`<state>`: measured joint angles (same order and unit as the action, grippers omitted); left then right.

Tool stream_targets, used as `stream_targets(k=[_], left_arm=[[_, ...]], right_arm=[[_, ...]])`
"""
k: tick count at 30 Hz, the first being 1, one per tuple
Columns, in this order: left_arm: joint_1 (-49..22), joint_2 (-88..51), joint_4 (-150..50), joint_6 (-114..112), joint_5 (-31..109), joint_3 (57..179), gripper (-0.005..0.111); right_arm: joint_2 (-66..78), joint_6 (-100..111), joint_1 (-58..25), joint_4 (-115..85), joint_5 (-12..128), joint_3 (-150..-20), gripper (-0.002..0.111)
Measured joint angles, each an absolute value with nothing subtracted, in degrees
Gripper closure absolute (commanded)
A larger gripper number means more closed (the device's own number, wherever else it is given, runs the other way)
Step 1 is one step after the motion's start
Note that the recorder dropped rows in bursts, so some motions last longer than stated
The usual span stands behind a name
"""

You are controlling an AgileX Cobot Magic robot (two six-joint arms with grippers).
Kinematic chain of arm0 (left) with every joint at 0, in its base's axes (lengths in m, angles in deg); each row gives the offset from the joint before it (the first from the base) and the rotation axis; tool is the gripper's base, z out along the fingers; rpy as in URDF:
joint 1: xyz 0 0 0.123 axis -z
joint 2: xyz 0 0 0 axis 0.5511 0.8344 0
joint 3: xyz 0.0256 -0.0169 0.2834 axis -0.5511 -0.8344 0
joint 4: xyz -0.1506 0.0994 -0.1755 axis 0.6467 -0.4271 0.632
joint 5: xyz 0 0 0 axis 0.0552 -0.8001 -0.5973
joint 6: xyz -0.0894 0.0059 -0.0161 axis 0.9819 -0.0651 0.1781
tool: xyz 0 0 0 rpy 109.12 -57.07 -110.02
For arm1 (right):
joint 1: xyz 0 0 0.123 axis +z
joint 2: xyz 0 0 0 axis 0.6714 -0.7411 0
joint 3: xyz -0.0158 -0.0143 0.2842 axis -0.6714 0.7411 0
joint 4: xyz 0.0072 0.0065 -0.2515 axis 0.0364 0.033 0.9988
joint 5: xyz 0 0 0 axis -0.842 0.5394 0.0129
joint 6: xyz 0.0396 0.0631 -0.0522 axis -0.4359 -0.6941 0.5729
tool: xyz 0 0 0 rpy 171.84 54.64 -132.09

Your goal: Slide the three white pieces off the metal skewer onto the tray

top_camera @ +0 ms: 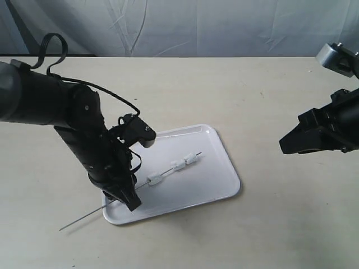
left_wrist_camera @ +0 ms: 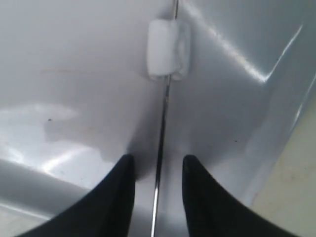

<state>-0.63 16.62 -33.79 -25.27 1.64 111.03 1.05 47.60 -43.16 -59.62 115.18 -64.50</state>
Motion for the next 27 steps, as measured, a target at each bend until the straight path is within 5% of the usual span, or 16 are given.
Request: stream_targets(k=[8, 27], left_arm=[[0.5, 18.1, -35.6, -25.5, 1.0, 111.7, 0.107], [0.7, 8.4, -33.7, -12.0, -14.4, 114.1, 0.107]], right_arm=[[1.0, 48.1, -43.2, -60.0, 115.0, -64.4, 0.07], [0.9, 52.8, -43.2, -82.1, 104.3, -56.0, 0.07]])
